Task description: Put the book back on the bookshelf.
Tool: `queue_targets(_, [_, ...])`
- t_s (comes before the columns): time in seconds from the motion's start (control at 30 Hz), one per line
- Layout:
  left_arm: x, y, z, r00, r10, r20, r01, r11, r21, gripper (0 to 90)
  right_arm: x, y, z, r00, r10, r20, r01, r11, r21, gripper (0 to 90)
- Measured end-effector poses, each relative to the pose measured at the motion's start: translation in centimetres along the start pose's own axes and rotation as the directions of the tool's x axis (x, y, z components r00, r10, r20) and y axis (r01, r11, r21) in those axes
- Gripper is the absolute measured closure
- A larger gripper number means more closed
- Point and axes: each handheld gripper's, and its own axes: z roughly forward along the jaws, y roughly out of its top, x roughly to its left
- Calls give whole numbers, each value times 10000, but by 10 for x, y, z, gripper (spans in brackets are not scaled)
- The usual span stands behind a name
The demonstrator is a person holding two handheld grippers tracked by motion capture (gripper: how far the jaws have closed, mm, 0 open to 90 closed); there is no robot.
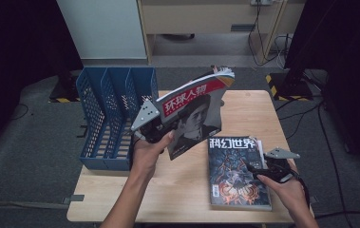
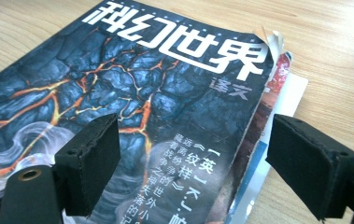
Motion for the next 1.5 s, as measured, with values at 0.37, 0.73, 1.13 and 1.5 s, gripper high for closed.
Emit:
queue_targets(0.37, [19,8,-39,9980,-81,-634,64,9996,-271,867,2,0,0,9999,-74,129,73,10000,29,179])
queue_targets(0.73, [36,13,-73,9919,-149,-1258,79,9984,-558,866,0,0,0,9996,-18,279,18,10000,3,186])
queue_targets(1.13, [48,15,-93,9845,-219,-1738,116,9981,-602,867,-2,-2,0,9992,-69,387,68,10000,20,198])
queue_targets(1.5, [56,24,-125,9794,-292,-1997,134,9967,-801,866,-6,-3,-2,9988,65,492,-66,10000,10,198])
